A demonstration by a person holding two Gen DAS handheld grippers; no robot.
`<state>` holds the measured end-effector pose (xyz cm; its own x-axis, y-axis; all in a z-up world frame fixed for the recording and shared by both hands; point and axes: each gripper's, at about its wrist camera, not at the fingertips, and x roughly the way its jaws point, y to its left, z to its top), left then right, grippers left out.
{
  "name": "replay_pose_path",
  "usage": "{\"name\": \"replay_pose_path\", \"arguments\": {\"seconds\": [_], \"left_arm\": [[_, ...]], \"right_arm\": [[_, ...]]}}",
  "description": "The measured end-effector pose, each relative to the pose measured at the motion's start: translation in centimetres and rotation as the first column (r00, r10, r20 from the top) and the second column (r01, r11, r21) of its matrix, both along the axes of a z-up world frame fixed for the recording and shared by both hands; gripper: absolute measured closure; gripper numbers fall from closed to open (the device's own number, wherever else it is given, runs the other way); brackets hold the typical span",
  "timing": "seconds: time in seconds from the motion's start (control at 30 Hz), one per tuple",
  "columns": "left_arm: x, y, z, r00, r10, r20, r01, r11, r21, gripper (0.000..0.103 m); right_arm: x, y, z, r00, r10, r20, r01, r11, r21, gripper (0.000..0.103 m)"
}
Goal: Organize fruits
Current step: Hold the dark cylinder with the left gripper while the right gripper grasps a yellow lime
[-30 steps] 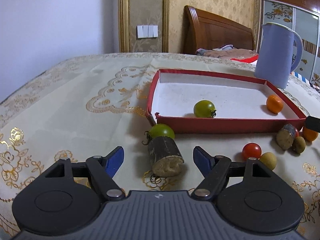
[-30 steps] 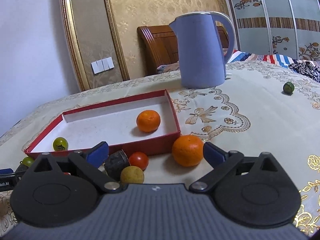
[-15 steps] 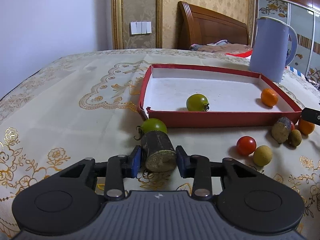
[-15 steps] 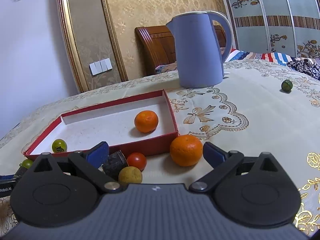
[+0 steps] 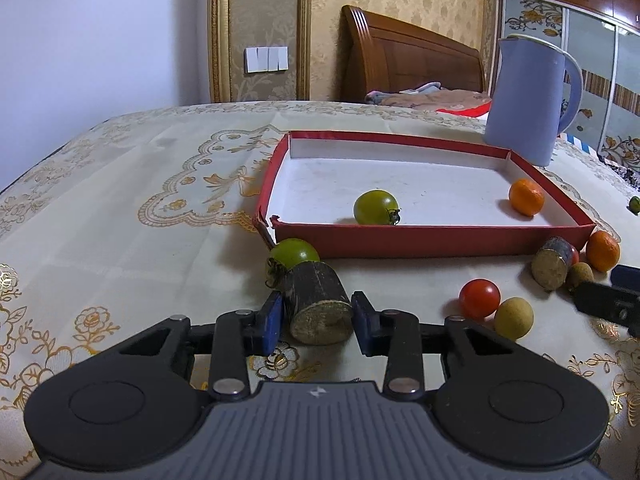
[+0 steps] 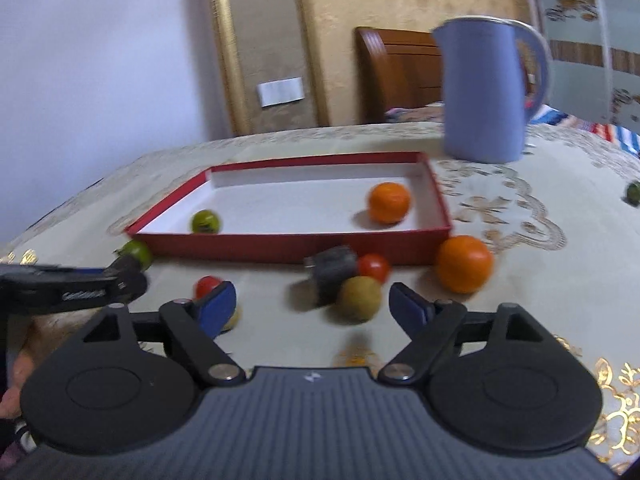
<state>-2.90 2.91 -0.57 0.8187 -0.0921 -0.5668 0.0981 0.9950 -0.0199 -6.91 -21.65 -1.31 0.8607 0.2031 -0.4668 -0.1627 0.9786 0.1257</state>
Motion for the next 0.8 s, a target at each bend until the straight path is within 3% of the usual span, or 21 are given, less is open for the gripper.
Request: {"name": "replay_pose_path", "arguments": {"seconds": [0.13, 0.27, 0.43, 0.8], "left_arm": [[-0.1, 0.1, 0.0, 1.000, -0.002, 0.002, 0.002, 1.000, -0.002, 0.067], [0.0, 0.2, 0.0, 1.000, -0.001, 0.002, 0.001, 1.000, -0.002, 0.067], [0.0, 0.1, 0.0, 1.000, -0.001, 0.002, 0.001, 1.000, -0.001, 0.067], [-0.1, 0.1, 0.0, 1.000, -0.002, 0.001, 0.002, 1.000, -0.004, 0.067]], "right_arm": [[-0.1, 1.4, 0.1, 0.999, 0.046, -0.004, -0.046, 0.999, -0.026, 0.020], [0.3, 2.3, 0.2, 0.998, 0.064, -0.027, -0.065, 0.997, -0.044, 0.032], [0.9, 3.2, 0.1, 0.996, 0.078, -0.044, -0.081, 0.994, -0.067, 0.032], [1.8, 4.7, -0.4, 0.989, 0.123, -0.088, -0.131, 0.987, -0.088, 0.050]]}}
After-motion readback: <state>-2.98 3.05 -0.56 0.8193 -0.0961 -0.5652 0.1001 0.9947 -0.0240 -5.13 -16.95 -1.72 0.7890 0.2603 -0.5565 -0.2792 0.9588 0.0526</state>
